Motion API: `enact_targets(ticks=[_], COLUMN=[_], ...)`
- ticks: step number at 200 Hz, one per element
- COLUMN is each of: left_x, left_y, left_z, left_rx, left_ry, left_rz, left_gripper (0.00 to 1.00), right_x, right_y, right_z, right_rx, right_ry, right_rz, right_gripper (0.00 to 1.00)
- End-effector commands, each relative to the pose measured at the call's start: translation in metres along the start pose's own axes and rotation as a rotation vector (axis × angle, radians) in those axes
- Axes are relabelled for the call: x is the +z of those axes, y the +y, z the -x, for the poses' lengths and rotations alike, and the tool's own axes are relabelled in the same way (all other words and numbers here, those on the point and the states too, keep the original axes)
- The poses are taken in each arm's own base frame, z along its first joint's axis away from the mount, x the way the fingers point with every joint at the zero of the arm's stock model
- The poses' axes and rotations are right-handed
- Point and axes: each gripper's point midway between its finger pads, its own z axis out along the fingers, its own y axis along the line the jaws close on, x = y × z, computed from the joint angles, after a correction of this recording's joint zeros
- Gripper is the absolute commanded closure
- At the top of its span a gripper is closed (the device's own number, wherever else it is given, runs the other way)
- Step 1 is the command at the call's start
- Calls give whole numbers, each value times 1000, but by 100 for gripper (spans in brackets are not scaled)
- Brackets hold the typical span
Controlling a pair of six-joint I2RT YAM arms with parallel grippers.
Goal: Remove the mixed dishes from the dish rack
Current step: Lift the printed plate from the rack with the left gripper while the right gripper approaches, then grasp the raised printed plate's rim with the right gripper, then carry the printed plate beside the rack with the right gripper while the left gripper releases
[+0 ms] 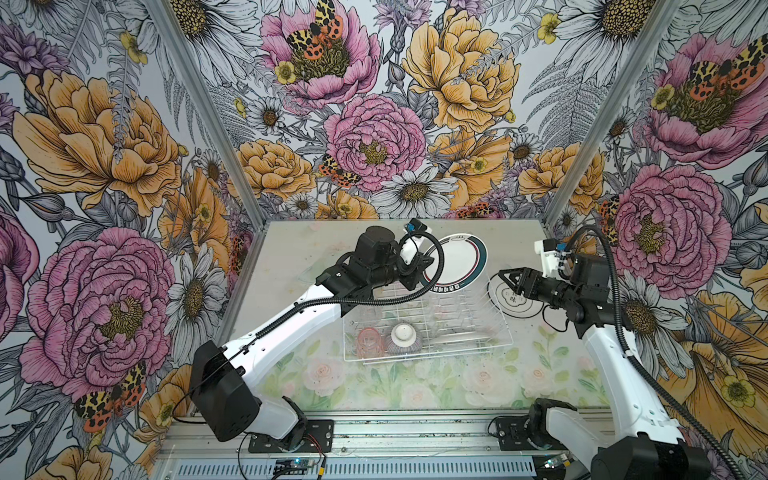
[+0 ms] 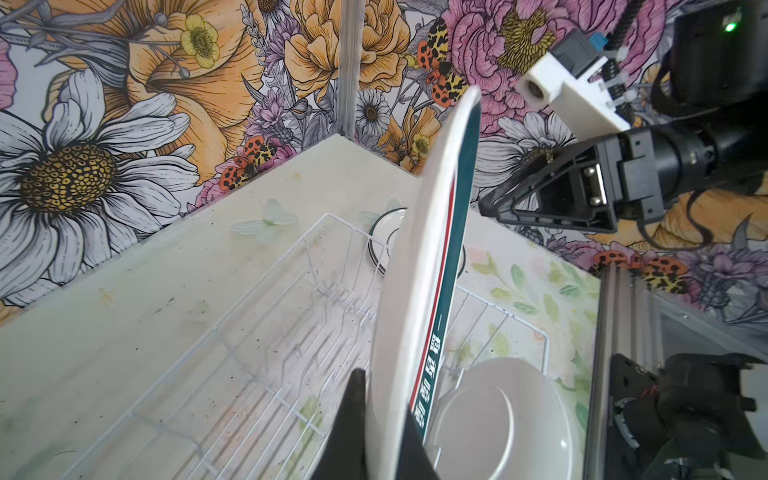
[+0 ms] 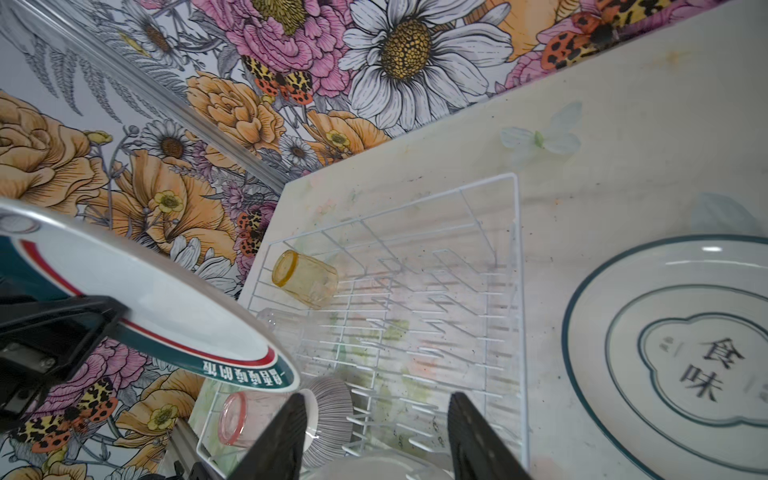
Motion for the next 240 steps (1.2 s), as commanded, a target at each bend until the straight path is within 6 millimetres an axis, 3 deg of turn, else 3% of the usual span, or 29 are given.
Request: enact_targets(ticks=[1,66,120,199,240], left_x=[-12,4,15,25,27], left_y=[-22,-20,-27,-24,-20], left_z=[35,32,32,27,21], left_rx=[-162,-314,-364,-398,-384], left_ry=[-134,-125,-135,-124,-110], left_rz=[-223,-359,-454,-486,-444], left_gripper=[91,91,91,88,67], right_x=[-6,0,6,4,0], right_y=[42,81,95,101,99], right_z=[16,19,35,44,50], right_rx=[-84,-119,-77,-83,-96], right_ry=[-45,-51,-128,-144,-171], right_rz=[156,313,462,479,410], right_gripper=[43,43,49,97,100])
